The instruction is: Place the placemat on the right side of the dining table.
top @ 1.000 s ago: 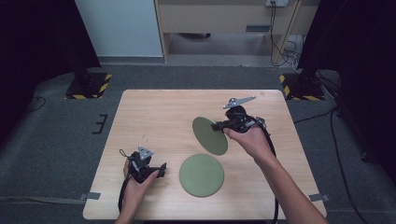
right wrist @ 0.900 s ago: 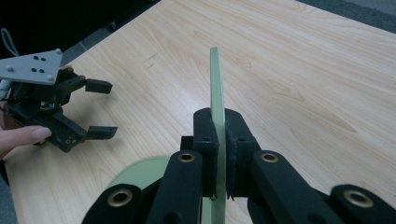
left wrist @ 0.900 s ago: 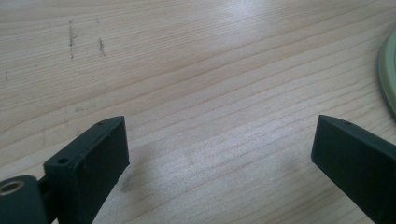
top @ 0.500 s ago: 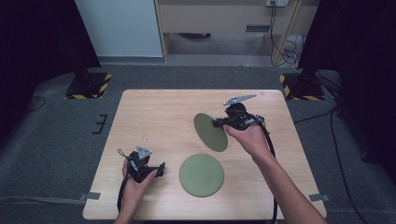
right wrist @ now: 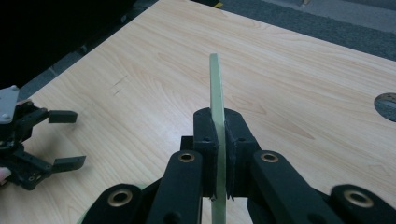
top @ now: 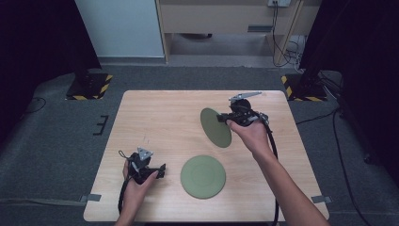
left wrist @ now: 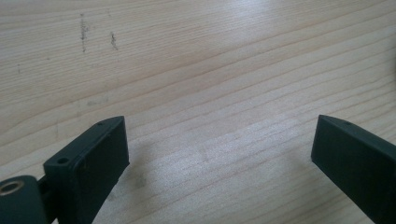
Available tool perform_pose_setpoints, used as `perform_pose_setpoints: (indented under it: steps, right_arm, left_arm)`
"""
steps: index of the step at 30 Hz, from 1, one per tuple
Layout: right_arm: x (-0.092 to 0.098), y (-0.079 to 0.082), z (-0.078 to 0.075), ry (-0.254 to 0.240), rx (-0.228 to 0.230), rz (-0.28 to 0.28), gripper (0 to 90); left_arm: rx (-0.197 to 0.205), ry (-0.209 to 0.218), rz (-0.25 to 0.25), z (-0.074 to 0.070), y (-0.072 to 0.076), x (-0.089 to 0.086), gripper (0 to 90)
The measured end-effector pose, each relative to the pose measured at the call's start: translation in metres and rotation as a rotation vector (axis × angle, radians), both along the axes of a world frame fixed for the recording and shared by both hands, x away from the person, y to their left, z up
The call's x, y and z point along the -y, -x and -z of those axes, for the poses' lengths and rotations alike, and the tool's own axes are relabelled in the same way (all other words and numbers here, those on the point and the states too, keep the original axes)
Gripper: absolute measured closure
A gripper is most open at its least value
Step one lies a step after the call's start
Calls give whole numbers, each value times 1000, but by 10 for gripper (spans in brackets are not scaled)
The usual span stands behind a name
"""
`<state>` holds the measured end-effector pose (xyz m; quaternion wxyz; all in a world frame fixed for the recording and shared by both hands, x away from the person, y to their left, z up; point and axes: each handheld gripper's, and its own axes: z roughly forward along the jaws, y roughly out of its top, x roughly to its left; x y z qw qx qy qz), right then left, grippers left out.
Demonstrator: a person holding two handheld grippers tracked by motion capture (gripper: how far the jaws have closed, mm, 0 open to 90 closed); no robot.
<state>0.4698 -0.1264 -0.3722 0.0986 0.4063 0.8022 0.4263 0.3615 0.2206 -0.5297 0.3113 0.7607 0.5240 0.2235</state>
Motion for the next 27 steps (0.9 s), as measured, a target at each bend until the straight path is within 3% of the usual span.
perform_pose_setpoints:
  steps: [14,27]
  right_arm:
    - [7,-22,1,22,31,71,859]
    - [17,-37,9,21,23,137,859]
  left_arm:
    - [-8,3,-10,2,-1,0,37]
    - [-18,1,-9,4,-2,0,37]
